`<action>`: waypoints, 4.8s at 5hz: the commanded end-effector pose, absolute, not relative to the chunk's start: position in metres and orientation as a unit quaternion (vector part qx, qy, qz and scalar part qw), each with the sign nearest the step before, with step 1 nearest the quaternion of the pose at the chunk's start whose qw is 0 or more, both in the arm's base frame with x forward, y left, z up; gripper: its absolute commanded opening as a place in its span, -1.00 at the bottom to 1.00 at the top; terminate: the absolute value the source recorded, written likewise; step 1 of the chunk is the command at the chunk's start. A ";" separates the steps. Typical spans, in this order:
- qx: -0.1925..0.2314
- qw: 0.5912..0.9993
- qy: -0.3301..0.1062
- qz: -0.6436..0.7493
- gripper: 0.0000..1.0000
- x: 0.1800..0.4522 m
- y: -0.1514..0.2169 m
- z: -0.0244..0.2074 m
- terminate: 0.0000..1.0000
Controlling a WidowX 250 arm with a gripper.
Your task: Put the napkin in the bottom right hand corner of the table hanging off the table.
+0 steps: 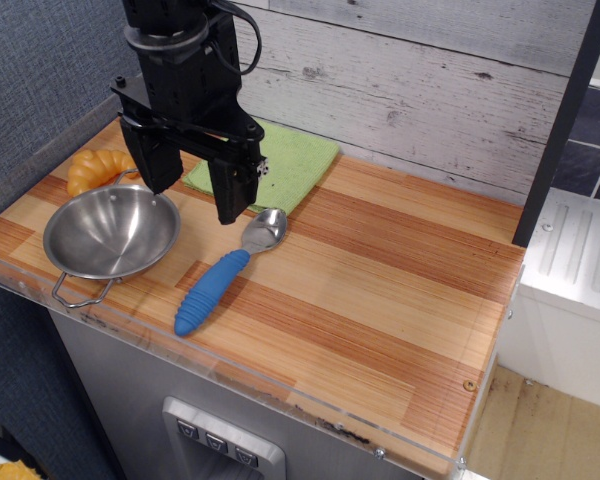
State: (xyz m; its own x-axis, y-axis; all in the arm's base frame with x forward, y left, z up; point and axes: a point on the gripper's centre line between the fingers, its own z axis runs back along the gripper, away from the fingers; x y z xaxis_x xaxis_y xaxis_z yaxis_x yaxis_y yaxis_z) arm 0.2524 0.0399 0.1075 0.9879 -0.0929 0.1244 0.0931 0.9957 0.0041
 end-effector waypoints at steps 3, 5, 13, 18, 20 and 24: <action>0.012 0.997 -0.071 -0.031 1.00 0.286 0.059 0.094 -1.00; 0.039 0.996 -0.077 0.008 1.00 0.334 0.076 0.065 -1.00; 0.036 0.975 -0.162 -0.147 1.00 0.360 -0.036 0.001 -1.00; -0.008 0.988 -0.153 -0.029 1.00 0.318 -0.081 0.029 -1.00; -0.007 0.979 -0.199 -0.045 1.00 0.337 -0.070 0.073 -1.00; -0.021 0.975 -0.167 -0.143 1.00 0.299 -0.071 0.163 -1.00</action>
State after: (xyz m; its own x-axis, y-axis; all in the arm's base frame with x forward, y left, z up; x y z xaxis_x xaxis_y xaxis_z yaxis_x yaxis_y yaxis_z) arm 0.2997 -0.0707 0.1495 0.9173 -0.2762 0.2869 0.2890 0.9573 -0.0025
